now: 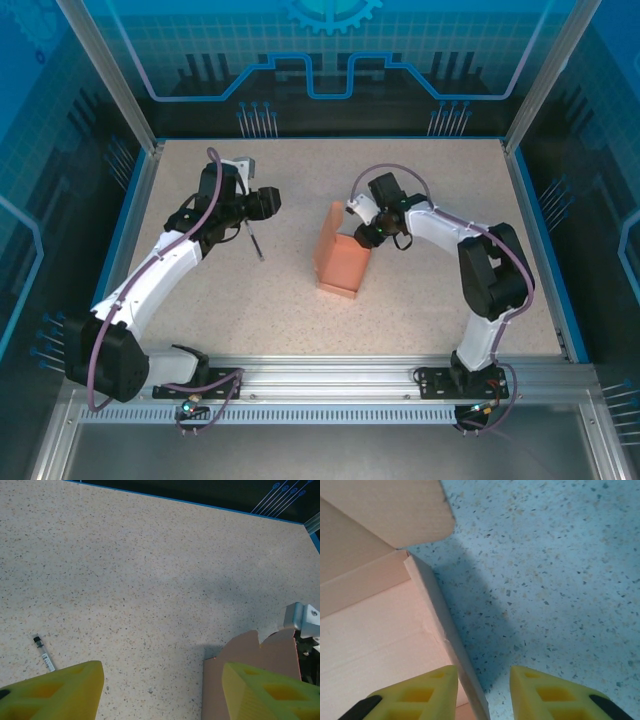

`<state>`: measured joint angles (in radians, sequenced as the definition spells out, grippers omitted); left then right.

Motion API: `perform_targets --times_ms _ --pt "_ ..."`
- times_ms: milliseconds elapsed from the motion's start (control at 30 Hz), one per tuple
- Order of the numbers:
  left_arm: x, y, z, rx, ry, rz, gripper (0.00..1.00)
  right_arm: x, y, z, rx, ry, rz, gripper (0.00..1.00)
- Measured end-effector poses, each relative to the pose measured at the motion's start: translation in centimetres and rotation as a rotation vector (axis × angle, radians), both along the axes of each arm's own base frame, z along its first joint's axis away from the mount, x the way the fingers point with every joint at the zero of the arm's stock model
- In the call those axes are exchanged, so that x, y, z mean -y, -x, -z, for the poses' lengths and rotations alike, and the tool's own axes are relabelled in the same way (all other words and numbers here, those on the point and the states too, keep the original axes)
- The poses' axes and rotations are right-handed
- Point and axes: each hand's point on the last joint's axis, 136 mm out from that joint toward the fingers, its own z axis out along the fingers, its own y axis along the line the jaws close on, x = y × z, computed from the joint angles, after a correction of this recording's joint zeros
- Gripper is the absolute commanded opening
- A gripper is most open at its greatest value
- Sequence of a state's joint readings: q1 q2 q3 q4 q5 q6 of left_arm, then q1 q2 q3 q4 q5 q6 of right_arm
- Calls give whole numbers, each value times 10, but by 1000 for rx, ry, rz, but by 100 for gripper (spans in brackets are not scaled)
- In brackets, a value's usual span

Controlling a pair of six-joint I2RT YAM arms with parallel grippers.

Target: Fold the paper box

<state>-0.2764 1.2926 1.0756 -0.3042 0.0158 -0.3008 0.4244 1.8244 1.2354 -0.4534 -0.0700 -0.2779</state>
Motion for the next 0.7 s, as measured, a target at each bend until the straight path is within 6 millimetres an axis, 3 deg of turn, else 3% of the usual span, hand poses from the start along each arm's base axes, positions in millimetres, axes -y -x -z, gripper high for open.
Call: perform_targets --times_ms 167,700 --pt "0 0 0 0 1 0 65 -2 4 8 -33 11 -40 33" --pt "2 1 1 -3 6 9 66 1 6 14 -56 19 -78 16"
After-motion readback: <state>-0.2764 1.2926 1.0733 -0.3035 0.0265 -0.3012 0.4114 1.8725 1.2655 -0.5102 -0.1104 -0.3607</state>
